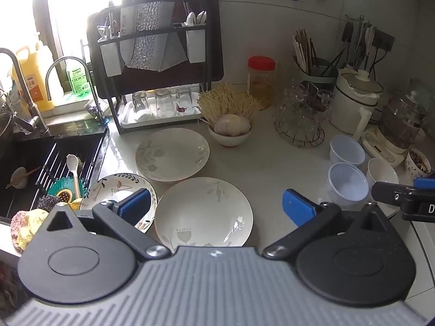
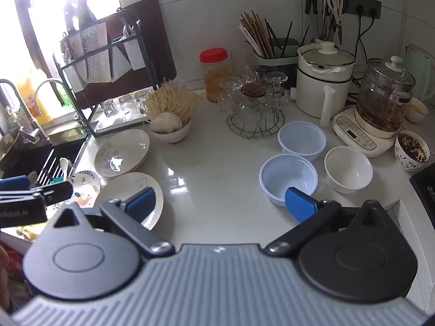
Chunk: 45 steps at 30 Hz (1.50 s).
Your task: Organize plates and bowls
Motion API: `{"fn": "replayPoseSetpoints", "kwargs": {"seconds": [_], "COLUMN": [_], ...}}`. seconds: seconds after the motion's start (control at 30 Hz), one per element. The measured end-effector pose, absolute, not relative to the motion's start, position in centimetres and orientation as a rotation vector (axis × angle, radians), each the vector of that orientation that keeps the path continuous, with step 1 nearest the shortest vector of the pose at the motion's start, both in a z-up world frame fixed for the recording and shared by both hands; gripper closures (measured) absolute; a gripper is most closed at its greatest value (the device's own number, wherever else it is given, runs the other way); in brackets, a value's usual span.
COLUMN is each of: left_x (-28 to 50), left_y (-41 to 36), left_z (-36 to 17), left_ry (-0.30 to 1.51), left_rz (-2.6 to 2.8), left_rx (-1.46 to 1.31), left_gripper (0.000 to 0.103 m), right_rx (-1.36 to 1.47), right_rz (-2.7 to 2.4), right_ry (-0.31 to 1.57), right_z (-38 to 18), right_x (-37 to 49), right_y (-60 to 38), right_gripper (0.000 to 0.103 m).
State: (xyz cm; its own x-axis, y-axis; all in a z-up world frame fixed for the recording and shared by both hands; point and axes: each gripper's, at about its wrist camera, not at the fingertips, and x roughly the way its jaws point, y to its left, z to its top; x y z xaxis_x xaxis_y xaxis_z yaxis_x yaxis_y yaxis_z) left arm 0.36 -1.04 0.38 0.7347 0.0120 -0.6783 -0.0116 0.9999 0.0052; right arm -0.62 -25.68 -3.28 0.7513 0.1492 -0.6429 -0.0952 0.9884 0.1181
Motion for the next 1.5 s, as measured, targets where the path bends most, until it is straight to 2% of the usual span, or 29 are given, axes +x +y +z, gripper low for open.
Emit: {"fn": "replayPoseSetpoints", "kwargs": {"seconds": [1.5], "left_x": [-1.6], "left_y": [0.0], "left_z": [2.4], "left_ry": [0.718], "left_rz": [0.005], "left_rx": [0.006], "left_gripper": [0.000], "right_rx": [0.096], "right_rz": [0.164], "right_ry": [0.697], "right_z": [-2.1], "right_x": [-1.0], "right_y": [-25.9], "right_gripper": [0.000]}}
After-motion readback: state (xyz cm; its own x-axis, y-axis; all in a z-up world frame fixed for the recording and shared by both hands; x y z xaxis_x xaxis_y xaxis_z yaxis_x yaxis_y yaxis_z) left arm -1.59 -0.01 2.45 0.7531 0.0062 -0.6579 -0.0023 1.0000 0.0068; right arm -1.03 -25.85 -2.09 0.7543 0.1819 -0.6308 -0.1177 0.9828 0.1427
